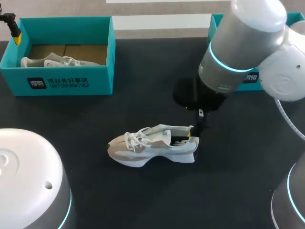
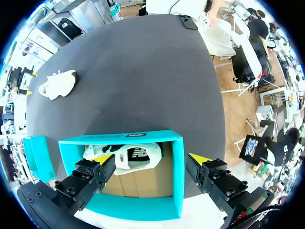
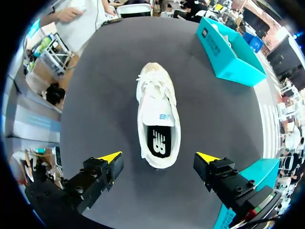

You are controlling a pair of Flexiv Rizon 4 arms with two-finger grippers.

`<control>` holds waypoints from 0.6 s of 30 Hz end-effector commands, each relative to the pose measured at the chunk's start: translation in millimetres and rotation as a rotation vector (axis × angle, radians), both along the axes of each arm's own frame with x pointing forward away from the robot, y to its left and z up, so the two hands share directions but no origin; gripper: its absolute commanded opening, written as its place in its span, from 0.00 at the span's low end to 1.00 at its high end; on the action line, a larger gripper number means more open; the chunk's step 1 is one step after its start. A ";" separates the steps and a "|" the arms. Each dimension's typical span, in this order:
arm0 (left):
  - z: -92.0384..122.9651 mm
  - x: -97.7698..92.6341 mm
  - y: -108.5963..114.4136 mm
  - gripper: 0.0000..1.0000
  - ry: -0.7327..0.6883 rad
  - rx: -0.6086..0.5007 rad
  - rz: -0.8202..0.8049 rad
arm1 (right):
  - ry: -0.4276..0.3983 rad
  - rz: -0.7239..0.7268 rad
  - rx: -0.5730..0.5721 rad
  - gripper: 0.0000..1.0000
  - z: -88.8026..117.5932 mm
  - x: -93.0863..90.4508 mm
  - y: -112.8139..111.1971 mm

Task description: Take the shoe out of the shoebox, open the shoe tongue, remove and reinsert the insole, then place the shoe into the shoebox

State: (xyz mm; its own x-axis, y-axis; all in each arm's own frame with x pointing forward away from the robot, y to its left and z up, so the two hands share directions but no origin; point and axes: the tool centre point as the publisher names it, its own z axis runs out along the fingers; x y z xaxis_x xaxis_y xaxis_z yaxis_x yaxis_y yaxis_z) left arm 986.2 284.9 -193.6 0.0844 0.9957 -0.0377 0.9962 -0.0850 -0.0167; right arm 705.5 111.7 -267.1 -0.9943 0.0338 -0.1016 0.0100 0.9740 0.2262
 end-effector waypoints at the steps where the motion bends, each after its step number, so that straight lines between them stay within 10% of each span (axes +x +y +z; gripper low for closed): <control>1: 0.1 -0.5 0.5 1.00 -0.001 0.000 -0.001 | -0.023 0.027 0.149 1.00 -10.8 -0.1 -12.3; 18: 0.1 -0.5 0.5 1.00 -0.001 0.000 -0.001 | -0.005 0.052 0.470 1.00 -43.9 4.8 -49.7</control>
